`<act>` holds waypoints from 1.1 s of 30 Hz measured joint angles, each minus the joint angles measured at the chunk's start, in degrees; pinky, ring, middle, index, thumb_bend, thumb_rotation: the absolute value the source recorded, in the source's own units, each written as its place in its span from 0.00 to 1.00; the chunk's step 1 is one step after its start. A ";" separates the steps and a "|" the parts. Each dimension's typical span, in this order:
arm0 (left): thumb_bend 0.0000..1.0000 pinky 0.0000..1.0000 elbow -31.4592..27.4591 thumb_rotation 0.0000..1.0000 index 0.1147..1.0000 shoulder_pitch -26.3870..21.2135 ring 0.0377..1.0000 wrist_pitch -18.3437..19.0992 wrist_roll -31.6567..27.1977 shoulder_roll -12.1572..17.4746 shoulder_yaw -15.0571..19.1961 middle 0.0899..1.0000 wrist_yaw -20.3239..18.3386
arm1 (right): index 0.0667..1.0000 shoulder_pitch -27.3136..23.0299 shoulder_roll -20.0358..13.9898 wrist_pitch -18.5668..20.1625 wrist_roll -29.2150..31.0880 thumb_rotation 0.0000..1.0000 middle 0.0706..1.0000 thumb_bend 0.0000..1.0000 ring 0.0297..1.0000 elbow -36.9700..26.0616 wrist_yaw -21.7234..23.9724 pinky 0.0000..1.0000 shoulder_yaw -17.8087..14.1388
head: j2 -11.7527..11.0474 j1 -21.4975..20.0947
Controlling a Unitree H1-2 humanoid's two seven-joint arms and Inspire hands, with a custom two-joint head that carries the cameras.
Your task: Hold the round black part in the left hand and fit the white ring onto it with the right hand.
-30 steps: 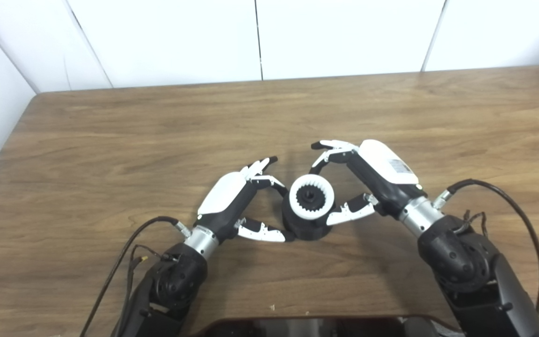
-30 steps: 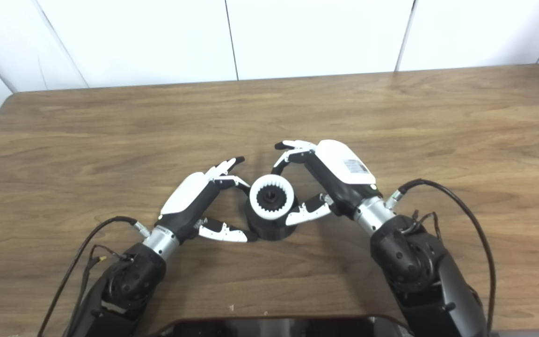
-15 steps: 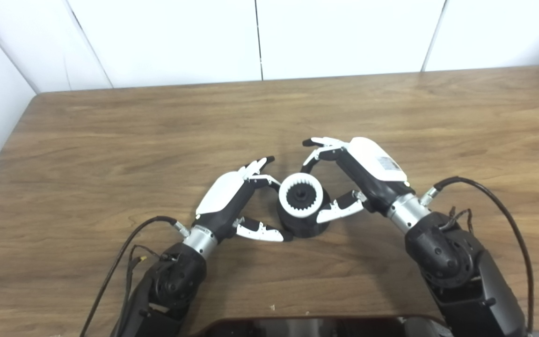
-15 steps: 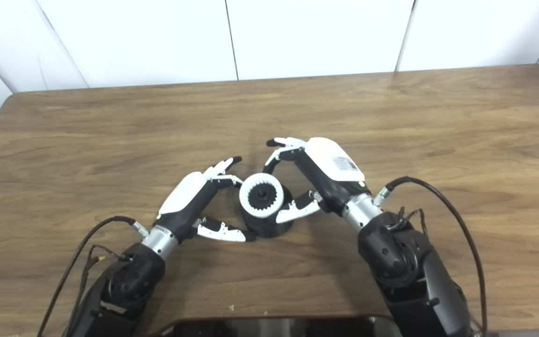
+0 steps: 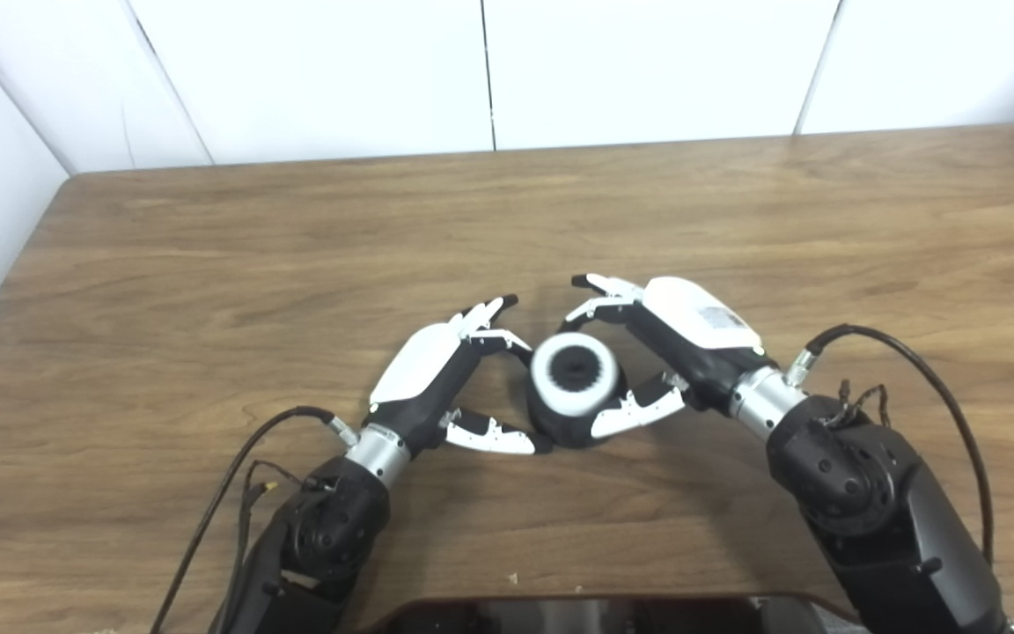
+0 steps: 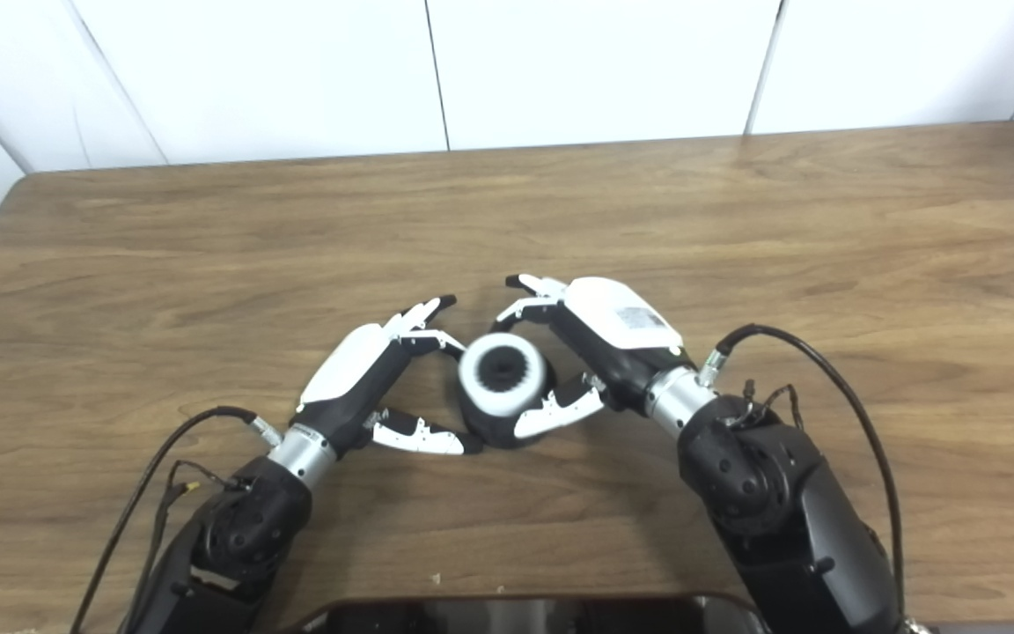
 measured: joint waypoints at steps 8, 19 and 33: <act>0.95 1.00 0.01 0.31 0.55 -0.02 1.00 -0.12 -0.21 0.13 0.04 1.00 0.03 | 0.91 -0.04 -0.29 1.51 -0.88 0.39 0.99 1.00 0.97 -0.50 2.82 0.90 0.06 | 0.00 -0.17; 0.95 1.00 0.00 0.31 0.55 -0.13 1.00 -0.11 -0.23 0.31 0.04 1.00 0.04 | 0.97 -0.14 -0.73 1.62 -0.86 0.40 1.00 1.00 0.98 -0.71 3.27 0.92 -0.33 | 0.09 -0.26; 0.94 1.00 0.00 0.33 0.56 -0.13 1.00 -0.09 -0.18 0.30 0.02 1.00 0.04 | 1.00 -0.28 -0.89 1.59 -0.56 0.42 1.00 1.00 0.98 -1.65 3.18 0.93 -1.07 | -0.26 -1.06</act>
